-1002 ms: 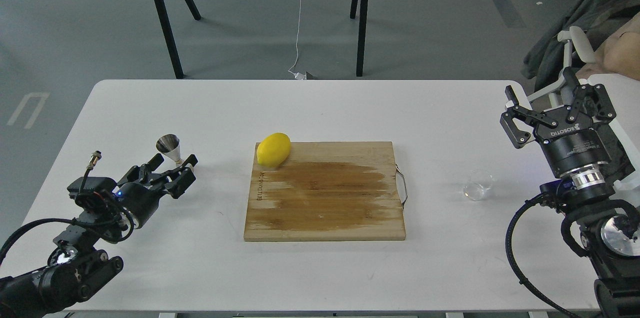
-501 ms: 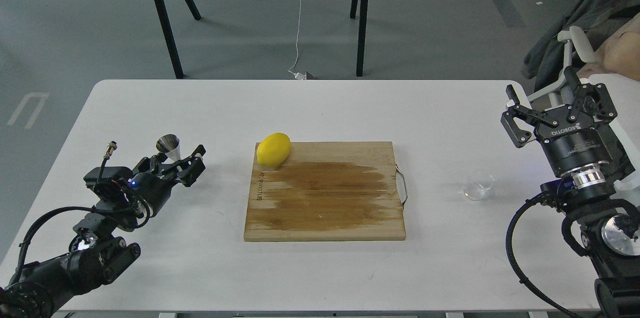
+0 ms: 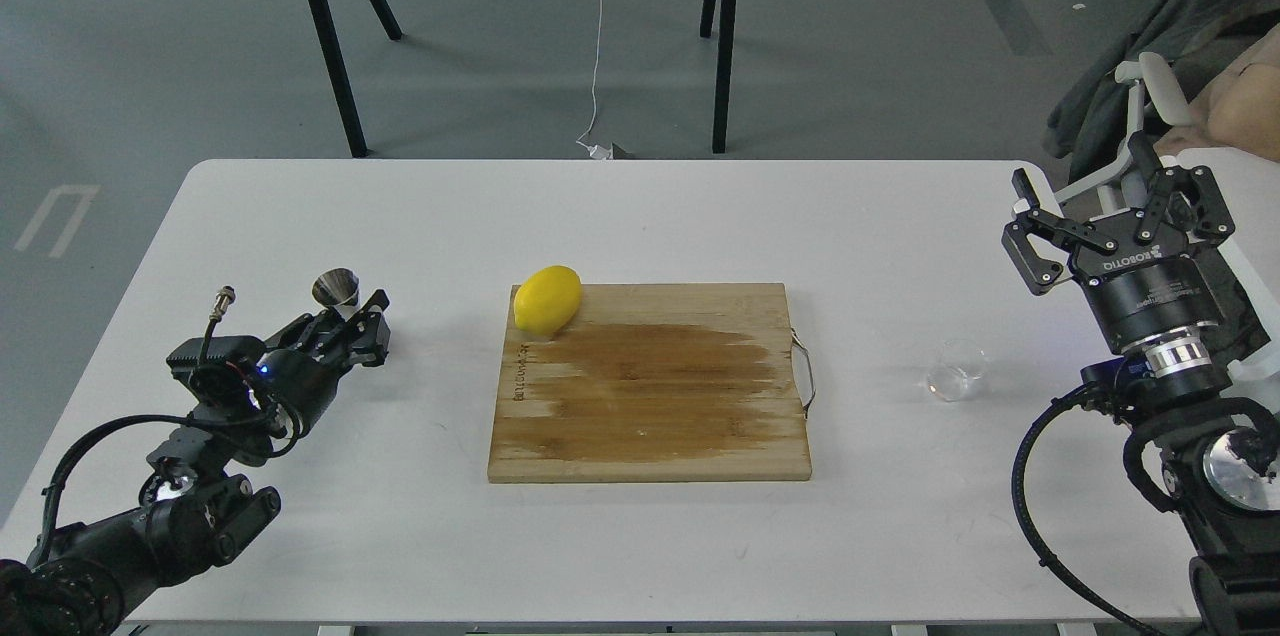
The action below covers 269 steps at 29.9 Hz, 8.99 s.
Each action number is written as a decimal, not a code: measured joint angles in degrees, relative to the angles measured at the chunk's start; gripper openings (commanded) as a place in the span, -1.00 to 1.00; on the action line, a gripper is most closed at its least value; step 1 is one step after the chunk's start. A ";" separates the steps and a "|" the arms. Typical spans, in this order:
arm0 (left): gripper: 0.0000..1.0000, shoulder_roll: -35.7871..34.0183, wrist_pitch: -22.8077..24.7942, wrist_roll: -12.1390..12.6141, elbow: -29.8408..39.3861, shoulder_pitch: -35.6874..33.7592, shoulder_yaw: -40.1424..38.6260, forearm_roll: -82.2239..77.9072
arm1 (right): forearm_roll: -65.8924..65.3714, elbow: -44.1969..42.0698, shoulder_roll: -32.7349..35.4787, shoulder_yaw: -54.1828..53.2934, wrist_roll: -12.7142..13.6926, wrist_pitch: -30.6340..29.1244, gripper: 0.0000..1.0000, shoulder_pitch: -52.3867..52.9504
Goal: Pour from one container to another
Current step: 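Grasp the metal jigger with the left gripper, then lift the jigger and carry it over the wooden board, then lower the jigger upright onto the board beside the lemon, then open the left gripper and withdraw it from the jigger, then lower the right gripper toward the small clear glass cup, then close the right gripper around the clear glass cup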
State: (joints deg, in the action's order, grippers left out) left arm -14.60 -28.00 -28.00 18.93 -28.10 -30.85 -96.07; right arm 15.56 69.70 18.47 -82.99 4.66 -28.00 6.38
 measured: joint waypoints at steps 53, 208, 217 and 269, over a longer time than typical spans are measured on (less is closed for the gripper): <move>-0.89 14.61 0.00 0.00 13.76 -7.63 14.94 -9.22 | -0.18 -3.77 1.64 1.25 0.00 0.00 0.97 4.43; 0.99 -29.04 56.00 0.00 30.12 1.03 -8.43 87.63 | 5.28 16.74 -0.18 -0.17 4.47 50.09 0.98 -15.03; 0.99 -28.92 56.00 0.00 30.07 1.11 -8.43 87.63 | 5.27 10.82 -1.21 0.44 4.48 49.94 0.98 -12.54; 0.99 -26.83 56.00 0.00 28.06 1.21 -8.35 87.54 | 5.01 -3.44 -3.96 4.86 4.39 49.32 0.74 0.37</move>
State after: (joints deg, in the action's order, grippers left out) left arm -41.43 28.00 -28.00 46.99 -26.90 -39.20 -8.53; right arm 20.57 66.26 14.50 -78.13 9.05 21.32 6.76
